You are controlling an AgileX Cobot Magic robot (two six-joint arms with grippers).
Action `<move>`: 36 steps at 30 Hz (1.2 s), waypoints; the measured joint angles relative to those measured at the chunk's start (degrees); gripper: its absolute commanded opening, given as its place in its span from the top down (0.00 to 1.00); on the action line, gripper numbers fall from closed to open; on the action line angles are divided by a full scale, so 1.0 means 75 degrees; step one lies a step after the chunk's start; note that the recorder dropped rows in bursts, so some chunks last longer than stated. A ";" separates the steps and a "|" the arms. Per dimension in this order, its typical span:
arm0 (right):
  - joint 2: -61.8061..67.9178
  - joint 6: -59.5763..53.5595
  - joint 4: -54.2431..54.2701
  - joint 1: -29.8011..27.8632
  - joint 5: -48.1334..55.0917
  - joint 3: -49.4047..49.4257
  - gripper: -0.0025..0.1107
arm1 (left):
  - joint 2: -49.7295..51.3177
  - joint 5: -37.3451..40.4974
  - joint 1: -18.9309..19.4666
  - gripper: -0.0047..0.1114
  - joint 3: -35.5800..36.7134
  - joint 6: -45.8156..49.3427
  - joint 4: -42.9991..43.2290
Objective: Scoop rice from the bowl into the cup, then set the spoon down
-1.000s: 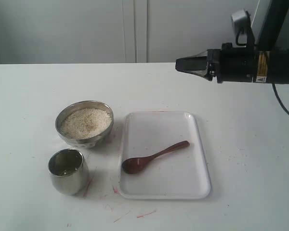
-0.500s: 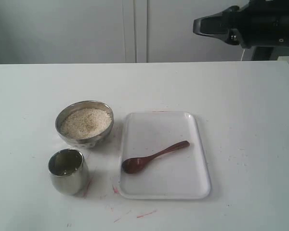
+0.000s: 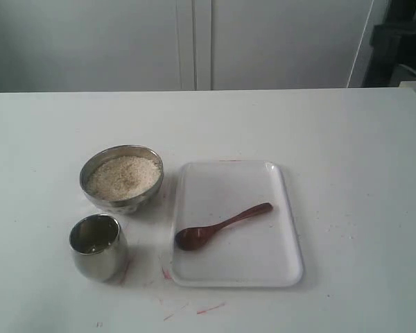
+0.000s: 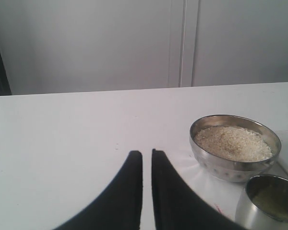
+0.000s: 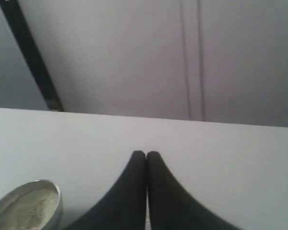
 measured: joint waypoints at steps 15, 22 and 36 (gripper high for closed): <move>-0.3691 0.0131 0.0013 0.0000 0.1702 0.2283 0.98 | 0.0000 0.0000 0.0000 0.84 0.0000 0.0000 0.0000; -0.4634 0.0131 -0.0004 0.0000 0.1509 0.3416 0.98 | 0.0000 0.0000 0.0000 0.84 0.0000 0.0000 0.0000; -0.5048 0.0831 0.0010 0.0102 0.1511 0.4889 0.98 | 0.0000 0.0000 0.0000 0.84 0.0000 0.0000 0.0000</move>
